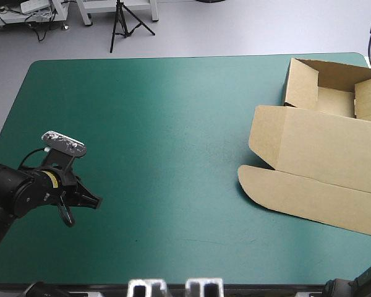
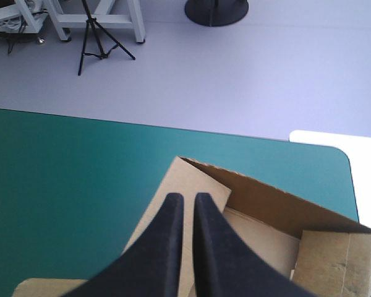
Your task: Fold the box
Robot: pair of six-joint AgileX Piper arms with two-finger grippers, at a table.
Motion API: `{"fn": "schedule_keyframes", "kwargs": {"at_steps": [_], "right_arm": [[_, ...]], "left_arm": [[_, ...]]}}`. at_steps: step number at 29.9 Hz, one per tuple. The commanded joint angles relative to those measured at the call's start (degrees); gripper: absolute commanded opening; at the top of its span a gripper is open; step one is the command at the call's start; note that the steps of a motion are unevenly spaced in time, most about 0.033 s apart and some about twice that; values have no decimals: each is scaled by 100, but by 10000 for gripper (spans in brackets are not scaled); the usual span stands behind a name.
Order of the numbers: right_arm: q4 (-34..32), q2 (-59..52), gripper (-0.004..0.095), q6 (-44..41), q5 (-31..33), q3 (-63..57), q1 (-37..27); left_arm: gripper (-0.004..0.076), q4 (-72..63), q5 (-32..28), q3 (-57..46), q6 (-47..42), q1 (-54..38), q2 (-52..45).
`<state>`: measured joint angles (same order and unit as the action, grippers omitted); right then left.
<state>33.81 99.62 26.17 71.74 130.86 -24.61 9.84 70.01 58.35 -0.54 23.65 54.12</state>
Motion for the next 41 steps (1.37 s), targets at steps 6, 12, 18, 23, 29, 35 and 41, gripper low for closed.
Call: {"fn": "schedule_keyframes", "kwargs": {"at_steps": [6,12,18,23,29,35,41], "right_arm": [[-907,-1121,-18,-141,-19,-607,958],[-944,-1832,-17,94,-19,-2357,1655],[-900,-2569,-18,321,-19,-4468,2100],[-782,-3140,-18,553,-112,-5940,2135],[-784,-3885,-18,632,-468,-7128,2135],[-784,-4561,-18,558,-349,-7707,2135],[-794,-5023,-18,558,-155,-7914,2135]], "left_arm": [[-9,-180,-484,129,-51,17,-55],[-9,-180,-484,129,54,17,-55],[-9,-194,-474,129,54,17,-55],[-9,-525,-484,129,509,17,-55],[-9,-906,-473,-2,658,17,-55],[-9,-944,-533,-464,658,17,-55],[-9,-1126,-548,-673,590,17,-55]]}}
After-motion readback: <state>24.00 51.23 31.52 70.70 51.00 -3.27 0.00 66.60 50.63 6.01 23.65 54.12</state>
